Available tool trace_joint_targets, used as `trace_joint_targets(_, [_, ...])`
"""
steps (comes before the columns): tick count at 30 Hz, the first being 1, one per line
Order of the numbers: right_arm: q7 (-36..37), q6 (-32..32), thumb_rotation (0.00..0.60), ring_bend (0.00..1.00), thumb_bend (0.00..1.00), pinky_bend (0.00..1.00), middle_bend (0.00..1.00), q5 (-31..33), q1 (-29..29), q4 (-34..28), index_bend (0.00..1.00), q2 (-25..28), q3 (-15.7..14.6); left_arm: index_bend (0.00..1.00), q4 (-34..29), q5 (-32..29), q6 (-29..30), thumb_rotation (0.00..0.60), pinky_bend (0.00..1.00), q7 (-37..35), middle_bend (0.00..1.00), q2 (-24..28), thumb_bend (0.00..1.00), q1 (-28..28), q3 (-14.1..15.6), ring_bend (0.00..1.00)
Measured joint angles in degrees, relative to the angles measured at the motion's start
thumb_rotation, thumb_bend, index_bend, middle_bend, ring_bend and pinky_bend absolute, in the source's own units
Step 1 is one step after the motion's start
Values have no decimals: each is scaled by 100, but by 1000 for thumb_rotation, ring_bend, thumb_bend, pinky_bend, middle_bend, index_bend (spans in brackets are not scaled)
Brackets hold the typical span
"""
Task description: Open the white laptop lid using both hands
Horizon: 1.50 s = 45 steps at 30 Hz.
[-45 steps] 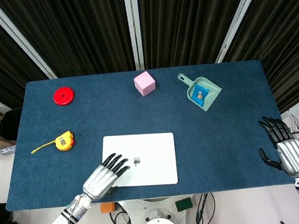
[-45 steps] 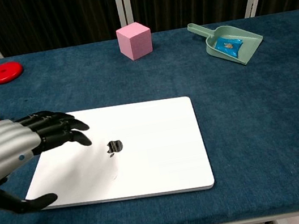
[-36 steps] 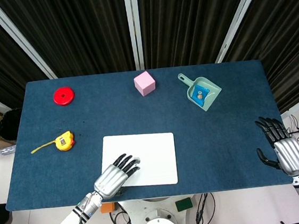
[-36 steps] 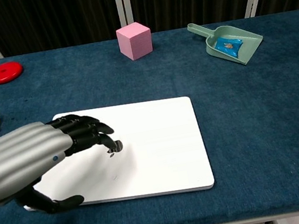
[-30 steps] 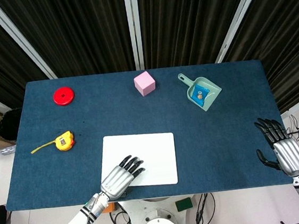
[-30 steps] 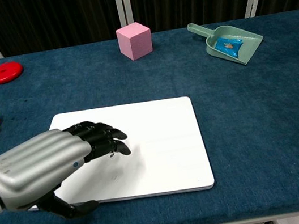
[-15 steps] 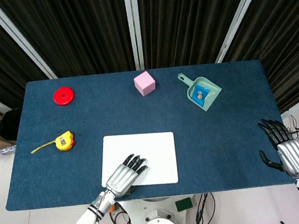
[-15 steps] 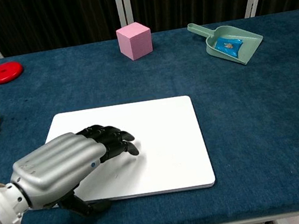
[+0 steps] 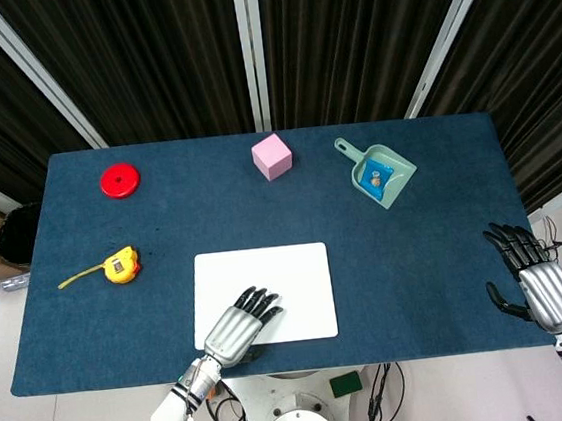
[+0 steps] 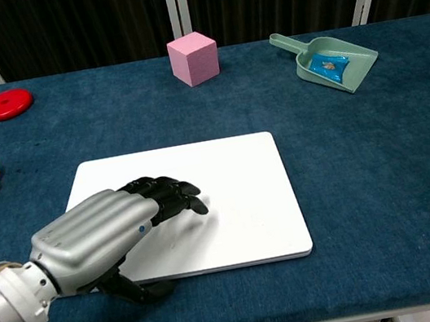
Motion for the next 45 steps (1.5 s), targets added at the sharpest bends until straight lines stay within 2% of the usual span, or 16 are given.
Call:
trace_joint_targets(13, [-73,6,600,0,448,0,0,29,-24,-91,0,32,-5,184,215,96,470,600,69,-483,77,-144,281,68,-92,29])
trace_joint_targets(22, [-143,-40,600,0,449,0,0,-18,15,-162,0,18,-13,184,558,173,942,600,69,-1147,91,-330,361,217,-191,29])
trace_joint_targets(25, [-141,-118,600,0,448,0,0,-68,58,-161,0,-17,-45,184,960,346,1205,600,70,-1448,91,-490,379,249,-210,29])
trace_joint_targets(29, [-76,-307,600,0,472,0,26,-295,185,-116,0,-102,-167,184,1824,651,1679,600,69,-1930,91,-812,424,277,-235,29])
trace_joint_targets(37, [326,-802,600,0,577,0,71,-1183,681,172,0,-540,-635,184,3559,1108,2525,600,69,-2888,91,-1508,472,206,-357,29])
trace_joint_targets(41, [385,-1114,600,0,585,0,70,-1535,984,316,0,-779,-866,184,3925,1184,2798,600,69,-3163,98,-1724,516,95,-495,29])
trace_joint_targets(45, [298,-1322,598,0,588,0,59,-1729,1240,286,0,-951,-940,184,4052,1170,2871,600,69,-3300,104,-1799,556,-31,-618,29])
